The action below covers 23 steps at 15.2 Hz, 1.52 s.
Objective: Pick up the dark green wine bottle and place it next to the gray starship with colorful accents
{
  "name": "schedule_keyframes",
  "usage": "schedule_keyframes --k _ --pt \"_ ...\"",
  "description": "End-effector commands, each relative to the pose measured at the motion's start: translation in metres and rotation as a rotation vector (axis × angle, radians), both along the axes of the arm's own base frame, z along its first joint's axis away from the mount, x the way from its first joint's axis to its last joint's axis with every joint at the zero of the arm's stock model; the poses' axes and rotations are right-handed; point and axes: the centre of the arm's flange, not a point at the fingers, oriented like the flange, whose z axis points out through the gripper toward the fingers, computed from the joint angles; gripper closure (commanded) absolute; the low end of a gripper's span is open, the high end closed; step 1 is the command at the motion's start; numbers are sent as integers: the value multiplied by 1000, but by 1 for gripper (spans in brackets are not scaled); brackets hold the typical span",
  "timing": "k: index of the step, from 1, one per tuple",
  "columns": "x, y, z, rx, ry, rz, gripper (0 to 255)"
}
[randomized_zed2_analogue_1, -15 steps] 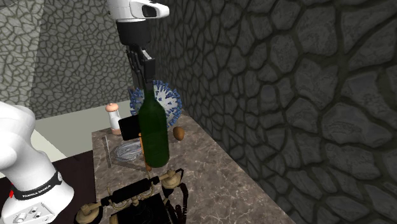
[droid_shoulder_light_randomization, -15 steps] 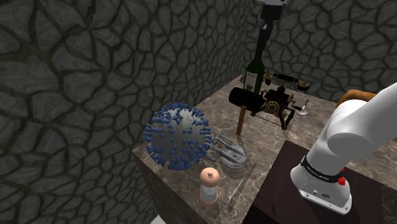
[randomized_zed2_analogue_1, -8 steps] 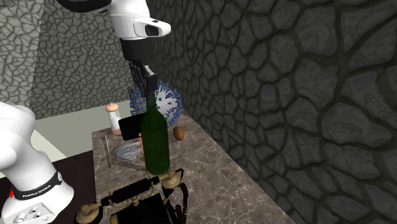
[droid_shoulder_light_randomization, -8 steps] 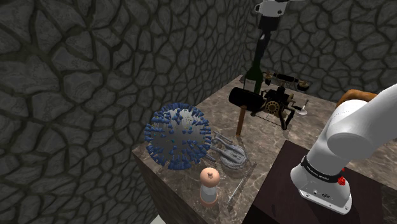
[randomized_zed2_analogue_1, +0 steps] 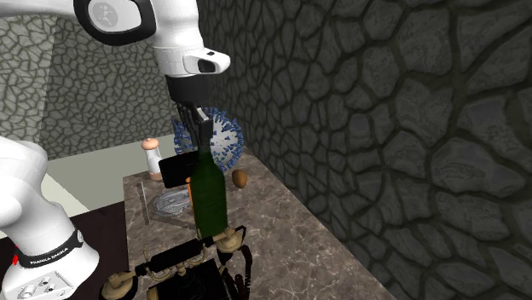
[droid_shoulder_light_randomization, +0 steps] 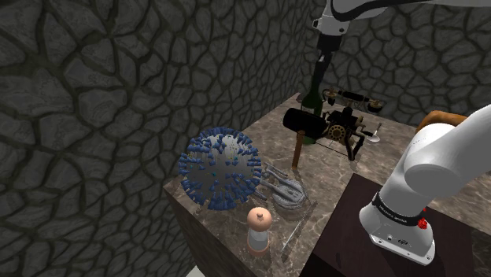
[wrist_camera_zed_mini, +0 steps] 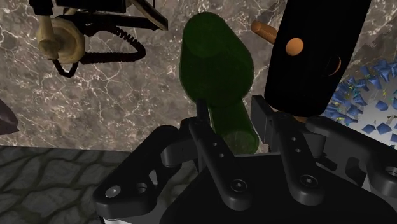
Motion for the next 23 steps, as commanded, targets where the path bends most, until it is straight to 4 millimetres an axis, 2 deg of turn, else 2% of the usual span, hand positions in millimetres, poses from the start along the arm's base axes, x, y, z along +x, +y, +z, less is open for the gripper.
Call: schedule_keyframes --k 1,14,22,23 --pt "0 -1 -11 0 -1 0 255" --pt "0 -1 -80 0 -1 0 255" --pt "0 -1 -80 0 -1 0 255" --pt "0 -1 -80 0 -1 0 0"
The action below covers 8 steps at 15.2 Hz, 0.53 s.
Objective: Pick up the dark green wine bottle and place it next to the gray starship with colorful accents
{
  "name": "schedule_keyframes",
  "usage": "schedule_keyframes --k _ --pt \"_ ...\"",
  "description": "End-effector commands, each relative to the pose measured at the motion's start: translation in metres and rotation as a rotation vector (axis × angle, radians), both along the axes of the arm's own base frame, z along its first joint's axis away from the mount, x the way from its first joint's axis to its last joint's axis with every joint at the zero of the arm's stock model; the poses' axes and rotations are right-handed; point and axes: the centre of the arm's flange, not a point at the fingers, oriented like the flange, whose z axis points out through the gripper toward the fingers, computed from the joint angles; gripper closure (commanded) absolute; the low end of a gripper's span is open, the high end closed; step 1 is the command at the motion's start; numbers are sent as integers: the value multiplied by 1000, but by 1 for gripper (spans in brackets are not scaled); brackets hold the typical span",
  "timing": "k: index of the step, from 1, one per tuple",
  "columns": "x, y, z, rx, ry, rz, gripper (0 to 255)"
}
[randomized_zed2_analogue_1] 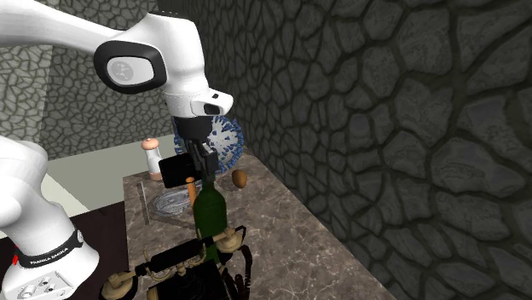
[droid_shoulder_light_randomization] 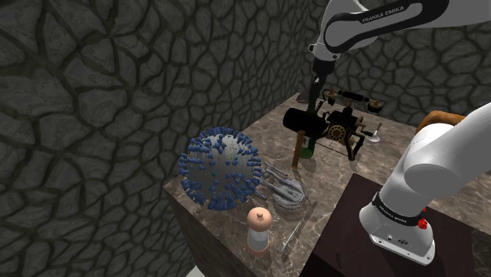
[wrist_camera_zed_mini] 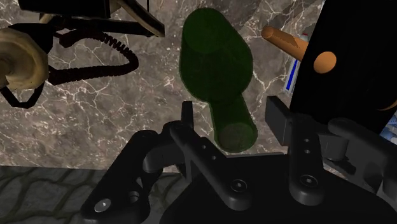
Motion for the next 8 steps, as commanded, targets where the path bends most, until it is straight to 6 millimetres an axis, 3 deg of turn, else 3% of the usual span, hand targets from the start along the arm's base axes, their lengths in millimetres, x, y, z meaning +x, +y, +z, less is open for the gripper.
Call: schedule_keyframes --k 1,5,8 --pt "0 0 0 0 0 0 0" --pt "0 0 0 0 0 0 0" --pt "-2 0 40 0 0 0 0"
